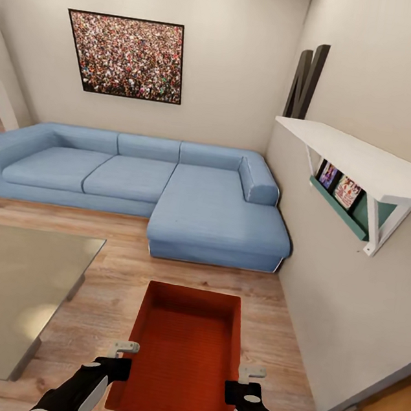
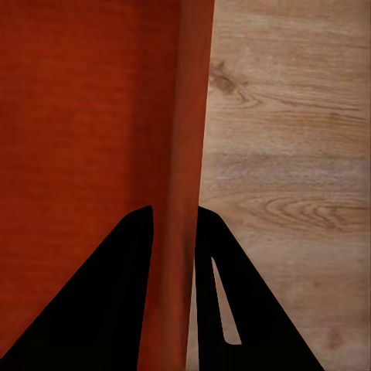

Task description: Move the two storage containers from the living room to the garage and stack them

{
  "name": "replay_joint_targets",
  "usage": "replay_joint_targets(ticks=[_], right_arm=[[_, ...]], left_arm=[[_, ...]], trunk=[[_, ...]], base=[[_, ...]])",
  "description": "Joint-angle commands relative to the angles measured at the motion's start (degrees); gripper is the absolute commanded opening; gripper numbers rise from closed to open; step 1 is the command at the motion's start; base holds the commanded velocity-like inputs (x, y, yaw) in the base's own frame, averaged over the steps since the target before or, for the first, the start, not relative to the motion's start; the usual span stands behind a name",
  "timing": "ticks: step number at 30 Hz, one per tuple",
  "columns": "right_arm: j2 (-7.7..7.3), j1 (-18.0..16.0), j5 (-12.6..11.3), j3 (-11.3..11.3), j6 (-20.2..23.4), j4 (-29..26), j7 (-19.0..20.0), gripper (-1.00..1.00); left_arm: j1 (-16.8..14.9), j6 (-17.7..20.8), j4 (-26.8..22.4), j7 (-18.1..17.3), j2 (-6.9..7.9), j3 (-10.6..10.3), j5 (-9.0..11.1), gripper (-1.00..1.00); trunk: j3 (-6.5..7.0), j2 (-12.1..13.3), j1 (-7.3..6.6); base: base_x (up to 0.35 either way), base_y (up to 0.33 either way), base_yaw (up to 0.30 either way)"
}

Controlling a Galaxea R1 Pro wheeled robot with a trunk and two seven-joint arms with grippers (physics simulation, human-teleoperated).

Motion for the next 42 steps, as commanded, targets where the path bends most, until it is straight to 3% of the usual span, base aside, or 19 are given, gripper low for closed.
replay_joint_targets(ticks=[1, 42], right_arm=[[-0.02, -0.07, -1.38, 0.65, -0.37, 1.53, -0.33, -1.0], [-0.02, -0.07, -1.35, 0.66, -0.37, 1.53, -0.33, -1.0]], left_arm=[[-0.01, 0.37, -0.28, 0.62, 0.04, -0.62, -0.32, -1.0], [-0.01, 0.37, -0.28, 0.63, 0.04, -0.61, -0.38, -1.0]], trunk=[[0.21, 0.37, -0.22], [11.17, 16.81, -9.22]], base=[[0.0, 0.0, 0.0], [0.0, 0.0, 0.0]])
